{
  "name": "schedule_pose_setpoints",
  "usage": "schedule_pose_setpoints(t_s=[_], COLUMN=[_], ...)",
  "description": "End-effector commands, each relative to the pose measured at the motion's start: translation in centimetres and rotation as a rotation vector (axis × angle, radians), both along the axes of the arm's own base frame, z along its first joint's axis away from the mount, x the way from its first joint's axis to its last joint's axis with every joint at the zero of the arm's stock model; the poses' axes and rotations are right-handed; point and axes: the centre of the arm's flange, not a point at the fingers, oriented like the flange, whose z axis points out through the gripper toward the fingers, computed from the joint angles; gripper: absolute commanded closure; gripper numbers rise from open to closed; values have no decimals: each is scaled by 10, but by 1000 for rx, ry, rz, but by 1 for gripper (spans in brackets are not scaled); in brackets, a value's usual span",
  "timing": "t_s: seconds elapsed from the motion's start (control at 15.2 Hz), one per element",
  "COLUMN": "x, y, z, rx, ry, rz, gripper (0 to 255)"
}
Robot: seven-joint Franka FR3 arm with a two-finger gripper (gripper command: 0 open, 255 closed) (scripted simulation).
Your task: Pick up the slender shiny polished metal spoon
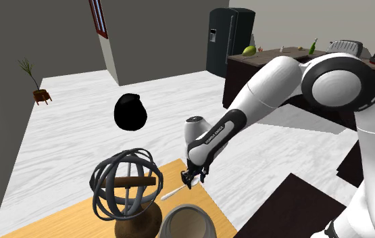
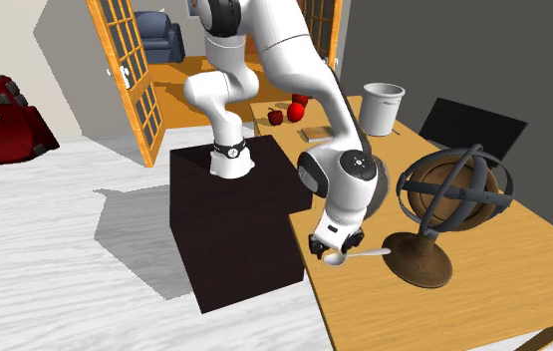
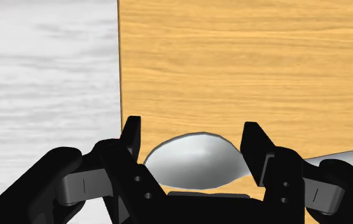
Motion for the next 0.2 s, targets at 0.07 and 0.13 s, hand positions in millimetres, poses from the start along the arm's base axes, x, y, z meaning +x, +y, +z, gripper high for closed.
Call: schedule_pose_setpoints(t_s=[0.07,0.13], x=[0,0], y=[0,0], z=[11,11], rx=[0,0], ry=[0,0], rz=[0,0], gripper=[255,255])
